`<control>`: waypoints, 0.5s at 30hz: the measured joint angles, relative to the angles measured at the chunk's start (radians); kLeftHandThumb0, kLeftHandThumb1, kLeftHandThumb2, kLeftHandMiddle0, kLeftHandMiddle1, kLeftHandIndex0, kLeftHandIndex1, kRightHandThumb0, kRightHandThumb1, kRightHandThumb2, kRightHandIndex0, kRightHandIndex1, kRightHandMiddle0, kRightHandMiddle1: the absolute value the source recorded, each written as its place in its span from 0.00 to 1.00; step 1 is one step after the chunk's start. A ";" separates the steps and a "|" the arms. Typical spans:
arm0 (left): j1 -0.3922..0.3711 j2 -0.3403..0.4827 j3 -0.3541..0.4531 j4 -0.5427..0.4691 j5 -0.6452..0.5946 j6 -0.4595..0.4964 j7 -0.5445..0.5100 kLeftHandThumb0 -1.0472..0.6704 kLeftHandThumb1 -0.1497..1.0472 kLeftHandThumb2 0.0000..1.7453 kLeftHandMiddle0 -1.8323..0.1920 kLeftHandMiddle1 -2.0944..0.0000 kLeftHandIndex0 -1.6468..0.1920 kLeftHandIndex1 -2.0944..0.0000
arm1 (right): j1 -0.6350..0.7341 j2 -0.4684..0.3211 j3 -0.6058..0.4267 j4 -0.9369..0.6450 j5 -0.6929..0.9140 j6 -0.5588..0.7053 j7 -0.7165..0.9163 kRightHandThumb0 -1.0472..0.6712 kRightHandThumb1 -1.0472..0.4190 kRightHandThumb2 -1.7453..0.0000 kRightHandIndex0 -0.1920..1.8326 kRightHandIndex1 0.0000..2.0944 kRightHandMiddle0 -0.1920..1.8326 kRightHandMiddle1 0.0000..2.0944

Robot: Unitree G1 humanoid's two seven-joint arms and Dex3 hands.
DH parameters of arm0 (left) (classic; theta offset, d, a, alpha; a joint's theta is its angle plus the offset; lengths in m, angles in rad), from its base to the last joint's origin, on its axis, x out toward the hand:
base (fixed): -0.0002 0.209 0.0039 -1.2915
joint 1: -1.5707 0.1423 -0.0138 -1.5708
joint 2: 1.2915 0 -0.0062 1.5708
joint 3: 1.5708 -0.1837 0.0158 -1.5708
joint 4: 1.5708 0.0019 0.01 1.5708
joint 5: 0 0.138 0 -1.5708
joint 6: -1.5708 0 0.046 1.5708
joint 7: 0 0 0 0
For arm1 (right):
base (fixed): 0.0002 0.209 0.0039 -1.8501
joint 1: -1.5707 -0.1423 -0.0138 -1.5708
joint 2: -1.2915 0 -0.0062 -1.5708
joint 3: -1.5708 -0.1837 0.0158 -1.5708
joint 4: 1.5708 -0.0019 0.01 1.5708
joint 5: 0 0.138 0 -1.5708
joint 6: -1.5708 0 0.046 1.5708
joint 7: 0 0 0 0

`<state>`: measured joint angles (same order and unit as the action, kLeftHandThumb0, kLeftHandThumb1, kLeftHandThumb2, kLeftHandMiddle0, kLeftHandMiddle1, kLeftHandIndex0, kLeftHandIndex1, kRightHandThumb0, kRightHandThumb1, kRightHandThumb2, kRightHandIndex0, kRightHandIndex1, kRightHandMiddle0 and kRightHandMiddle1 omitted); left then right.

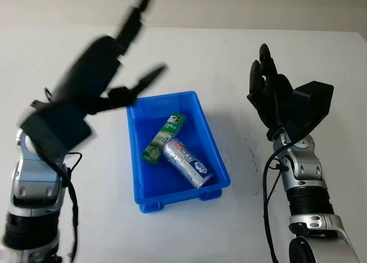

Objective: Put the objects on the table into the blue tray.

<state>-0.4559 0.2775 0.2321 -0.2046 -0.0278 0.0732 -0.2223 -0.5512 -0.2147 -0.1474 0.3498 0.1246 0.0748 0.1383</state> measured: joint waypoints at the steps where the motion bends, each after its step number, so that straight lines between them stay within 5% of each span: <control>1: 0.000 -0.011 0.019 0.048 -0.002 -0.025 0.042 0.20 1.00 0.38 1.00 1.00 1.00 1.00 | 0.000 0.000 0.000 0.000 0.000 0.000 0.001 0.20 0.00 0.59 0.00 0.00 0.00 0.00; 8: -0.001 0.000 0.070 0.320 -0.041 -0.145 0.106 0.17 1.00 0.36 1.00 1.00 1.00 1.00 | -0.004 0.000 0.000 0.005 -0.001 -0.023 0.015 0.19 0.00 0.58 0.00 0.00 0.00 0.00; 15: -0.026 0.024 0.098 0.491 -0.101 -0.158 0.107 0.16 1.00 0.41 1.00 1.00 1.00 1.00 | -0.022 -0.003 -0.001 0.026 -0.009 -0.047 0.015 0.19 0.00 0.58 0.00 0.00 0.00 0.00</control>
<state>-0.4817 0.3015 0.3301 0.2860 -0.1291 -0.0849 -0.1148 -0.5736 -0.2172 -0.1483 0.3760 0.1153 0.0278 0.1530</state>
